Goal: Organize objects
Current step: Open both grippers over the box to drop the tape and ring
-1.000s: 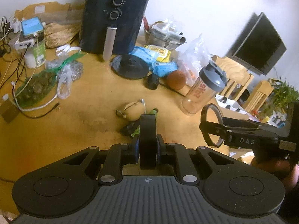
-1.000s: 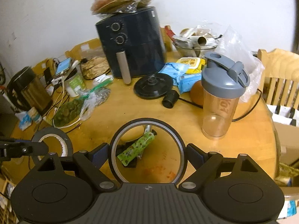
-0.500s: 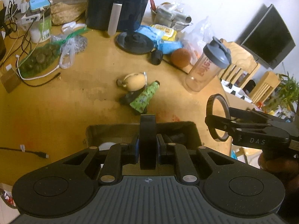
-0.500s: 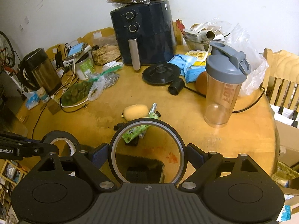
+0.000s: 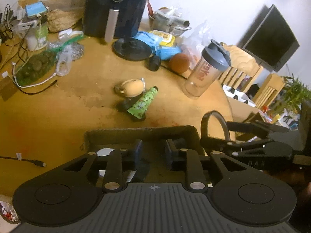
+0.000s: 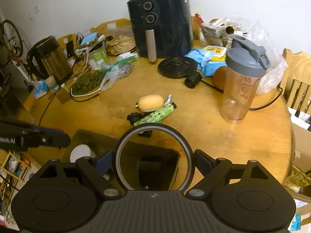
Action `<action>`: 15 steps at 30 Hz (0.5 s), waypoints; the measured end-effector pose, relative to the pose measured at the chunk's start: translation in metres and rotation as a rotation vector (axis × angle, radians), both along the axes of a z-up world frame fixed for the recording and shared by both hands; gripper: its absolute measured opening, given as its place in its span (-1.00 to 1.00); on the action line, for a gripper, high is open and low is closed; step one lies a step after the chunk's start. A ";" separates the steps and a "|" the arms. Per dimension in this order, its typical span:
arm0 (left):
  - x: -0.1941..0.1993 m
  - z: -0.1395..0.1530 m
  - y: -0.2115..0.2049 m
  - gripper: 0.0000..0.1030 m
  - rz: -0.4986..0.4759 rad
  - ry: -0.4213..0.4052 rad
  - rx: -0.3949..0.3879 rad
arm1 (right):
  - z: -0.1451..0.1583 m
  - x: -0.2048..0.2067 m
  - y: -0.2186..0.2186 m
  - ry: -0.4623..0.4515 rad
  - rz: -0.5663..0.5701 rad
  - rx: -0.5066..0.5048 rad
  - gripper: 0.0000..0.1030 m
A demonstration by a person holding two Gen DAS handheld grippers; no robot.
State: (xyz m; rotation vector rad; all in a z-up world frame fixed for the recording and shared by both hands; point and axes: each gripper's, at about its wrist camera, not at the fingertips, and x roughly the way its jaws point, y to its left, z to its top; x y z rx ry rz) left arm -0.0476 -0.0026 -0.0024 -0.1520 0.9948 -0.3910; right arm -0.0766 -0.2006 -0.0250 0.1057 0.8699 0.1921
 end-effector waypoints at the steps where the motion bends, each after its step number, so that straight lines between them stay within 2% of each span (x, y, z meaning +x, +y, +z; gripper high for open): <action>1: -0.001 0.000 0.002 -0.48 0.011 -0.001 0.007 | -0.001 0.000 0.002 0.004 0.007 -0.002 0.74; 15: -0.004 0.000 0.036 -0.47 0.135 0.013 0.014 | -0.006 0.007 0.037 0.035 0.130 -0.021 0.74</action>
